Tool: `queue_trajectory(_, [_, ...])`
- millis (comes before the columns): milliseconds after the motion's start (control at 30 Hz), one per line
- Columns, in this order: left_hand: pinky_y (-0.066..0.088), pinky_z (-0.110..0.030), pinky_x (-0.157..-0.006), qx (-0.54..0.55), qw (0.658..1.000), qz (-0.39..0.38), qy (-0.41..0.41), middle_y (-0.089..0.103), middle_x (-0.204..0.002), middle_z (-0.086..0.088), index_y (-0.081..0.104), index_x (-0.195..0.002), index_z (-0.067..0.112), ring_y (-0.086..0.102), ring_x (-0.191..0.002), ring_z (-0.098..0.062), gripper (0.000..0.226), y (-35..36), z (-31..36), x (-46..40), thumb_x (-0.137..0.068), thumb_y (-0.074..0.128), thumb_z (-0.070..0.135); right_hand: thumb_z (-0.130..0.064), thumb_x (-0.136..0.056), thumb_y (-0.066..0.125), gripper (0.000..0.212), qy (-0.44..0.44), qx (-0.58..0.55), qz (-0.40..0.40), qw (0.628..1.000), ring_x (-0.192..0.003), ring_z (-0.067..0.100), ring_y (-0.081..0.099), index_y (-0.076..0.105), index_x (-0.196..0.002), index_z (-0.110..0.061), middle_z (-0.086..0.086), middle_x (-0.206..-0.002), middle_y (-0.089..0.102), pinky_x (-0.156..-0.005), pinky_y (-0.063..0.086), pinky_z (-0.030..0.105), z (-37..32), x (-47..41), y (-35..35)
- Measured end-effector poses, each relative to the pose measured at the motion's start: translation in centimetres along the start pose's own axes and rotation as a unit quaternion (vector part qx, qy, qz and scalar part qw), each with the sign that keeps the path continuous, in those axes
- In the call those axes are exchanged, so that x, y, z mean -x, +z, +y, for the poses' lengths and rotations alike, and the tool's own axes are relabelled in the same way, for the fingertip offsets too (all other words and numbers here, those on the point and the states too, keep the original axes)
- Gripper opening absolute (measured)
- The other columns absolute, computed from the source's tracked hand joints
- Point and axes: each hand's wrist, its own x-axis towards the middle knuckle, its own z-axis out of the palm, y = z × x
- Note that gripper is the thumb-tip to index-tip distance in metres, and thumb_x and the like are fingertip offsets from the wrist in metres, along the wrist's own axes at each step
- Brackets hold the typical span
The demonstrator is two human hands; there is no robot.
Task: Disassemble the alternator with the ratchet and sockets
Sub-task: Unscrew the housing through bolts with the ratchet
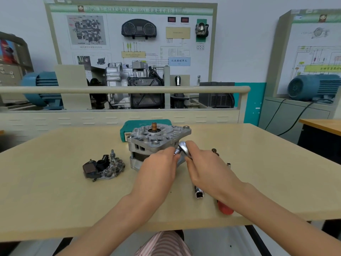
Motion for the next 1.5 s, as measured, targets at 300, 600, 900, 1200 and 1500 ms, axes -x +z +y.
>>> queue_trajectory(300, [0.022, -0.026, -0.054, 0.064, 0.997, 0.025, 0.047, 0.042, -0.062, 0.007, 0.045, -0.080, 0.015, 0.037, -0.053, -0.011, 0.022, 0.1, -0.2, -0.9, -0.100, 0.040, 0.022, -0.015, -0.095, 0.039, 0.019, 0.011, -0.056, 0.014, 0.998, -0.054, 0.021, 0.045, 0.039, -0.114, -0.014, 0.006, -0.066, 0.050, -0.056, 0.041, 0.040, 0.3, -0.3, -0.4])
queue_trajectory(600, [0.027, -0.017, -0.047, 0.222, 0.973, -0.053, 0.009, 0.045, -0.054, 0.008, 0.066, -0.085, 0.005, 0.037, -0.046, -0.005, 0.028, -0.3, -0.9, -1.3, -0.098, 0.046, 0.021, -0.016, -0.095, 0.040, 0.013, 0.002, -0.096, 0.007, 0.995, -0.051, 0.019, 0.042, 0.039, -0.108, -0.014, 0.002, -0.060, 0.045, -0.051, 0.035, 0.039, 0.7, 0.1, 0.2])
queue_trajectory(900, [0.028, -0.016, -0.045, 0.268, 0.942, -0.200, -0.016, 0.038, -0.056, 0.009, 0.060, -0.091, 0.015, 0.037, -0.037, 0.000, 0.022, -2.3, -0.7, -2.0, -0.100, 0.042, 0.023, -0.026, -0.094, 0.050, 0.010, 0.134, -0.440, 0.006, 0.888, -0.040, 0.007, 0.032, 0.042, -0.091, -0.020, -0.008, -0.053, 0.043, -0.039, 0.026, 0.020, -0.1, 0.4, 0.1])
queue_trajectory(1200, [0.032, -0.012, -0.054, 0.150, 0.970, -0.189, 0.036, 0.043, -0.062, 0.011, 0.047, -0.070, 0.025, 0.043, -0.054, 0.011, 0.032, -1.5, -0.3, -2.5, -0.101, 0.038, 0.024, -0.033, -0.095, 0.047, 0.027, 0.245, -0.456, 0.016, 0.855, -0.030, 0.002, 0.025, 0.048, -0.077, -0.012, -0.015, -0.036, 0.030, -0.033, 0.019, 0.012, -0.4, -0.9, 0.4])
queue_trajectory(1500, [0.030, -0.016, -0.044, 0.275, 0.932, -0.212, -0.102, 0.053, -0.054, 0.016, 0.054, -0.090, 0.028, 0.044, -0.048, 0.000, 0.025, -0.5, -0.7, -3.2, -0.100, 0.035, 0.040, -0.023, -0.092, 0.044, 0.022, 0.323, -0.468, 0.063, 0.820, -0.030, 0.004, 0.022, 0.043, -0.071, -0.017, -0.012, -0.038, 0.031, -0.032, 0.017, 0.013, 1.4, -1.6, -0.9])
